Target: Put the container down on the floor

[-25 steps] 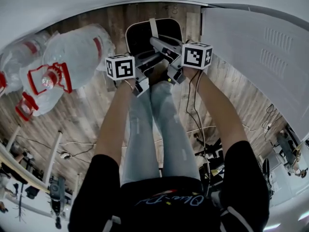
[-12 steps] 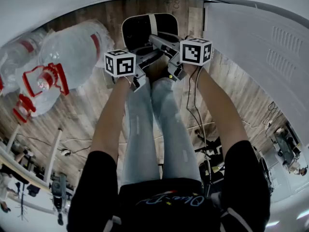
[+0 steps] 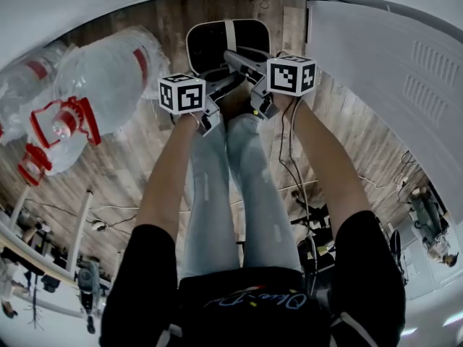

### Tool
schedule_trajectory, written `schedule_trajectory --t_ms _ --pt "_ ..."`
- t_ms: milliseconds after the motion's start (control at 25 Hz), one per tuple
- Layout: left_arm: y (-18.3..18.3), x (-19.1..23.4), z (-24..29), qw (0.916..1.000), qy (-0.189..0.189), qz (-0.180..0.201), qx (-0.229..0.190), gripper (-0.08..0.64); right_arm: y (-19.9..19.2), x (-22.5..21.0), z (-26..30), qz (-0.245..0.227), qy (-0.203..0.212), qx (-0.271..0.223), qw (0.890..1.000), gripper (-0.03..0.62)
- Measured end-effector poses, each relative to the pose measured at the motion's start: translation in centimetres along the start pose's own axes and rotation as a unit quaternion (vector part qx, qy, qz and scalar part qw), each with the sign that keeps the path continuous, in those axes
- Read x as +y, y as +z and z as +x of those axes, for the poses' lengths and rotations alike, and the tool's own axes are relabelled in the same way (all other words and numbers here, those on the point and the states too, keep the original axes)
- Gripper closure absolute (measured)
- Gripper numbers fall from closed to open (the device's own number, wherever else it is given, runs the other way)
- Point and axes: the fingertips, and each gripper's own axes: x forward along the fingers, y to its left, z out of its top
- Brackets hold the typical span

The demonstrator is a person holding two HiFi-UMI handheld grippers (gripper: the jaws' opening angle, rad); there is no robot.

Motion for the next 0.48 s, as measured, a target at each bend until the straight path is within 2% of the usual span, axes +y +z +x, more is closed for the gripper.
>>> schedule_trajectory --t_ms 160,480 --pt "-0.5 0.3 0.6 0.9999 0.012 0.001 0.01 0.509 -0.1 -0.8 -0.4 0.011 -0.013 -0.003 1.0 0.514" --pt "-1.7 1.0 0.8 0.9993 0.017 0.005 0.033 0.509 -1.1 -1.3 -0.5 0.026 -0.012 0.006 1.0 0.514"
